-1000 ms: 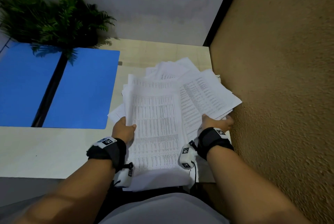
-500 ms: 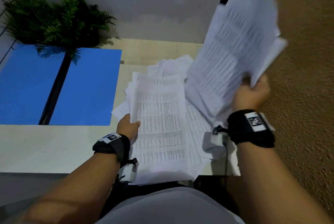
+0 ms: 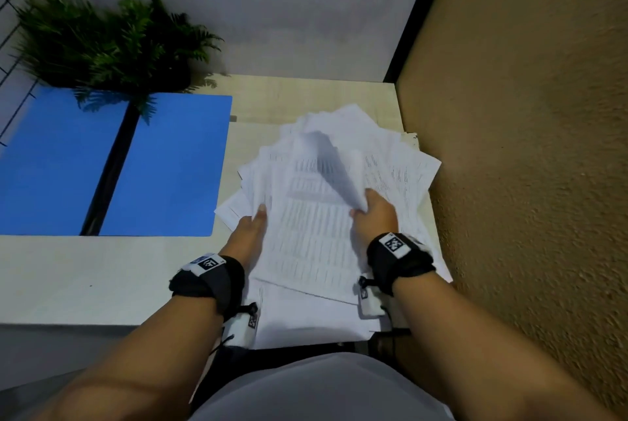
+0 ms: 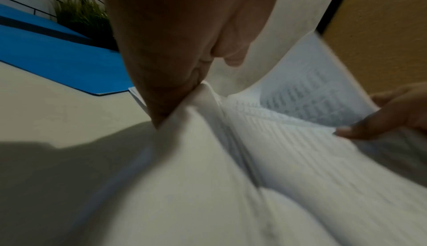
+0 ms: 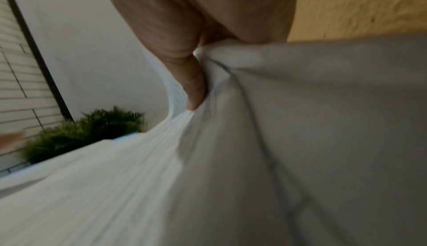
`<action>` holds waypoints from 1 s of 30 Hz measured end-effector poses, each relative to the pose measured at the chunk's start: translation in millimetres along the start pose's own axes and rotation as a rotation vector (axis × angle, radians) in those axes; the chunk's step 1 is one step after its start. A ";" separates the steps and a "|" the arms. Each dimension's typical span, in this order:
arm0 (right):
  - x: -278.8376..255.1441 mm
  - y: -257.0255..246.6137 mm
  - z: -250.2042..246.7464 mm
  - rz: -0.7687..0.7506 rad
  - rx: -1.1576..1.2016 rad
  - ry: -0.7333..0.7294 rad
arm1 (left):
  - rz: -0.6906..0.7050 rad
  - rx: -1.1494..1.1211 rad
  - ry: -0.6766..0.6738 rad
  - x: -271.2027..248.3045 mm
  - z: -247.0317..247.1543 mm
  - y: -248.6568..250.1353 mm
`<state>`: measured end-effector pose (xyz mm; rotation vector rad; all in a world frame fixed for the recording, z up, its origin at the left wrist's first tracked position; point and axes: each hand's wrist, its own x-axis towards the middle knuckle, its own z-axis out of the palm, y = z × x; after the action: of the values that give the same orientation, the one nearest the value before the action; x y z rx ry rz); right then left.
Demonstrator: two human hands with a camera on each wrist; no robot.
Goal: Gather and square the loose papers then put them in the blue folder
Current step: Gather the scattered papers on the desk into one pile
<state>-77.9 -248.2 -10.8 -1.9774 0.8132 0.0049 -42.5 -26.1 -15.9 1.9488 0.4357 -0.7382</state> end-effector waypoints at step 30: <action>37.2 23.9 -17.8 0.183 -0.250 -0.057 | 0.170 0.014 0.041 25.7 19.7 28.3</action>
<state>-67.6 -289.6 -31.9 -2.1164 0.9924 0.2810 -12.9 -56.9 -20.8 1.9891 0.2858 -0.5940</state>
